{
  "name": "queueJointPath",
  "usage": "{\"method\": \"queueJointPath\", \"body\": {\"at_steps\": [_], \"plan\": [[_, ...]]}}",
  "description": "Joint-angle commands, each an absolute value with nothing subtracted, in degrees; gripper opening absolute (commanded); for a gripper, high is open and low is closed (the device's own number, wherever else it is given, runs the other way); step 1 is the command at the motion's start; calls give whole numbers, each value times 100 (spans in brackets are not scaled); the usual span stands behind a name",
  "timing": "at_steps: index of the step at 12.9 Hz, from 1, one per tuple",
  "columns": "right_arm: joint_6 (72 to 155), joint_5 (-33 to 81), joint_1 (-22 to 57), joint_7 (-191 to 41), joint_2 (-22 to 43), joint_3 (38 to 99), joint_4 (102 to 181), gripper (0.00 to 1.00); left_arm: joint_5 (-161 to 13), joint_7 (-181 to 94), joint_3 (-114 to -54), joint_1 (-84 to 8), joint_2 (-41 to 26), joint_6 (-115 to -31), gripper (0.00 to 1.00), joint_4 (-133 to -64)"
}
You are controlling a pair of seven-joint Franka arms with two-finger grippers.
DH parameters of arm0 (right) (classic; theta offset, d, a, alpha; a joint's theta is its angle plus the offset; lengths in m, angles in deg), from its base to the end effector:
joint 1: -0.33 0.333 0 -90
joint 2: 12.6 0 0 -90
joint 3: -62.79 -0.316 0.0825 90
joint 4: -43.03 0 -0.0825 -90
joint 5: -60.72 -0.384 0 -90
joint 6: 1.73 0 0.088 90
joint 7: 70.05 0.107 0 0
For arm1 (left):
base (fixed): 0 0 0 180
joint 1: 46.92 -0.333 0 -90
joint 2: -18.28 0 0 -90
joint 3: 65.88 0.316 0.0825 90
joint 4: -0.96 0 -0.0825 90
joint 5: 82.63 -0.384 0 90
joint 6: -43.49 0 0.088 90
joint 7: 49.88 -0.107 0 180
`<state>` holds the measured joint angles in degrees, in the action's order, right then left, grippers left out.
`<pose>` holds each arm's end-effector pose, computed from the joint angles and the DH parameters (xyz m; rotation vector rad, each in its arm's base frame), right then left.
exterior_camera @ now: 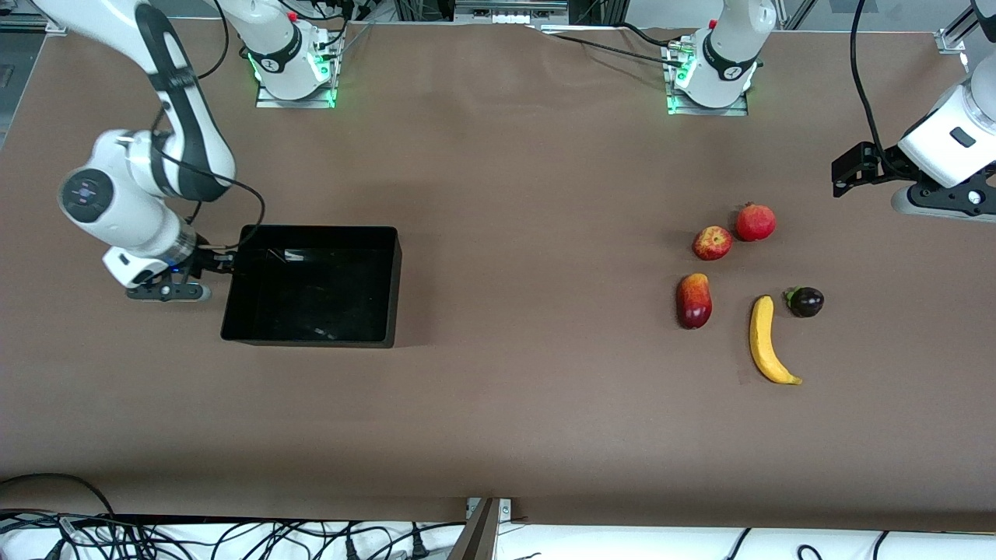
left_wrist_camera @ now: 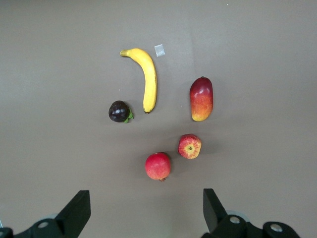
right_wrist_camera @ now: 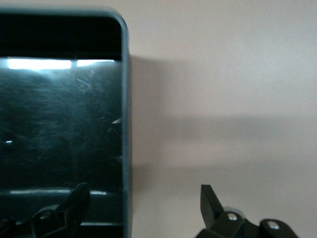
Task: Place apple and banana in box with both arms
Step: 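Close the right gripper on the black box wall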
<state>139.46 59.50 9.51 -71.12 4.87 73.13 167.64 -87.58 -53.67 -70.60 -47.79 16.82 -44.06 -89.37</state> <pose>0.5613 -0.0112 0.2518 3.1010 -0.0161 -0.0171 0.5562 -0.0273 0.6045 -3.0484 0.2029 0.1129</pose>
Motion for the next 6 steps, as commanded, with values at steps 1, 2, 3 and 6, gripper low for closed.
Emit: {"method": "queueJointPath", "body": {"at_steps": [1,2,3,6], "plan": [[14180,5729,929,-7049,524,7264,16923,83,-8685,-5401,-7081,-4797,1600,-4247,100,-8728],[14163,5729,920,-7058,533,7255,16924,68,-8685,-5410,-7081,-4797,1582,-4255,100,-8728],[14136,5729,929,-7067,533,7255,16932,36,-8694,-5419,-7072,-4806,1582,-4255,100,-8728],[14075,5729,946,-7066,524,7228,16915,0,-8685,-5419,-7063,-4859,1582,-4255,100,-8728]]}}
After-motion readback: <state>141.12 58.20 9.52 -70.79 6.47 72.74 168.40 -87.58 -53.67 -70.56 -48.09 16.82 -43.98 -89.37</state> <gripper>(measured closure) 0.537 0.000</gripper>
